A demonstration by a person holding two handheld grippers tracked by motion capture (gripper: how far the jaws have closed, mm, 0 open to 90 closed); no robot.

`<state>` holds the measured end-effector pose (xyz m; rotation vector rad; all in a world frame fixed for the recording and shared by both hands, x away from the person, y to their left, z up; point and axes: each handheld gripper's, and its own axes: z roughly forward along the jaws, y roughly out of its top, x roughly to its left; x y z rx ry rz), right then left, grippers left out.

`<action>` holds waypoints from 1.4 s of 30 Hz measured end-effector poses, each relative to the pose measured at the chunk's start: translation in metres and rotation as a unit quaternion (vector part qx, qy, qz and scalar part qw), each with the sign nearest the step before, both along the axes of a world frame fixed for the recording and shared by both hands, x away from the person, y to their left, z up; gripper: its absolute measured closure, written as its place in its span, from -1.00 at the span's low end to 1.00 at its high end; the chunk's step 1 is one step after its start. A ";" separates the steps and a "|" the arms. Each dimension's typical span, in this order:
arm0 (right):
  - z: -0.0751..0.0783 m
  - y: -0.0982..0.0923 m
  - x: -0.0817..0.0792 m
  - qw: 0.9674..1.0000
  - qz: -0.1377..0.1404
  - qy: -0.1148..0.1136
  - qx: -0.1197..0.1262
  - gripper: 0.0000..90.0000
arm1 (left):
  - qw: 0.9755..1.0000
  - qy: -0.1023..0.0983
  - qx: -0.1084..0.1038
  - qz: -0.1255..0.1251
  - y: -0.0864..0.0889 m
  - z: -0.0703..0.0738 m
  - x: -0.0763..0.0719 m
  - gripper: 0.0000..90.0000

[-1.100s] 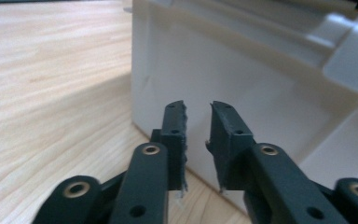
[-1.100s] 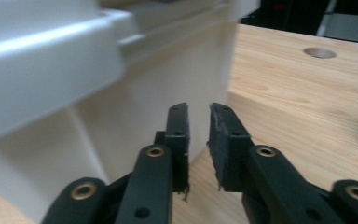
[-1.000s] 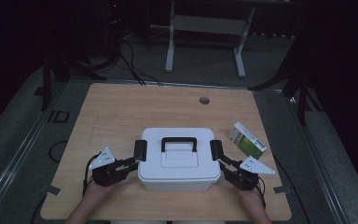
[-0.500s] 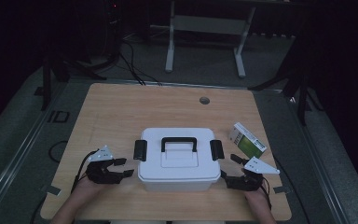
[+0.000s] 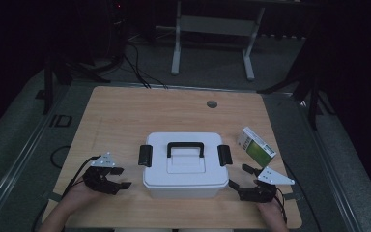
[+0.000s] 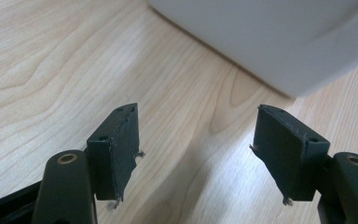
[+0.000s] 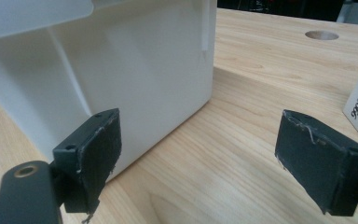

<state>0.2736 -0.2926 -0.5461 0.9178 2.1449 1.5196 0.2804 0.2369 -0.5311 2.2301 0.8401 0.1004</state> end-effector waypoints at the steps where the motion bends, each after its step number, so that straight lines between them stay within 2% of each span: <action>1: 0.000 -0.001 -0.001 1.000 0.001 0.001 -0.002 -0.69 | 1.000 0.002 0.007 -0.002 0.000 0.000 0.000 -0.30; 6: -0.002 -0.002 -0.003 1.000 0.004 0.008 -0.003 -0.69 | 0.999 0.014 0.030 -0.018 -0.001 0.002 0.001 -0.30; 10: -0.002 -0.002 -0.005 1.000 0.005 0.014 -0.004 -0.68 | 0.997 0.024 0.062 -0.032 -0.003 0.006 0.003 -0.30; 13: -0.003 -0.002 -0.006 1.000 0.004 0.014 -0.011 -0.68 | 0.996 0.029 0.076 -0.038 -0.002 0.011 0.004 -0.30; 17: -0.002 -0.003 -0.007 1.000 0.003 0.014 -0.007 -0.68 | 0.995 0.034 0.087 -0.042 0.001 0.015 0.006 -0.30; 21: 0.000 -0.003 -0.008 1.000 0.003 0.015 -0.005 -0.68 | 0.993 0.048 0.099 -0.038 0.005 0.015 0.008 -0.30; 25: 0.003 -0.003 -0.010 1.000 0.005 0.012 0.003 -0.69 | 0.990 0.060 0.122 -0.044 0.008 0.016 0.009 -0.30; 29: 0.002 -0.003 -0.010 1.000 0.004 0.013 -0.001 -0.69 | 0.986 0.076 0.136 -0.053 0.008 0.018 0.010 -0.30; 30: 0.002 -0.003 -0.010 1.000 0.004 0.013 -0.001 -0.69 | 0.986 0.076 0.136 -0.053 0.008 0.018 0.010 -0.30; 31: 0.002 -0.002 -0.010 1.000 0.004 0.014 0.001 -0.69 | 0.984 0.083 0.146 -0.058 0.009 0.019 0.010 -0.30; 34: 0.002 -0.001 -0.011 1.000 0.006 0.010 -0.002 -0.69 | 0.981 0.097 0.155 -0.068 0.009 0.021 0.009 -0.30; 36: 0.002 0.000 -0.012 1.000 0.006 0.011 -0.004 -0.69 | 0.980 0.098 0.158 -0.070 0.009 0.021 0.009 -0.30; 37: 0.001 0.000 -0.012 1.000 0.007 0.012 -0.003 -0.69 | 0.978 0.103 0.165 -0.072 0.011 0.023 0.009 -0.30; 42: 0.001 -0.002 -0.012 1.000 0.004 0.014 0.003 -0.69 | 0.978 0.108 0.163 -0.073 0.014 0.026 0.009 -0.30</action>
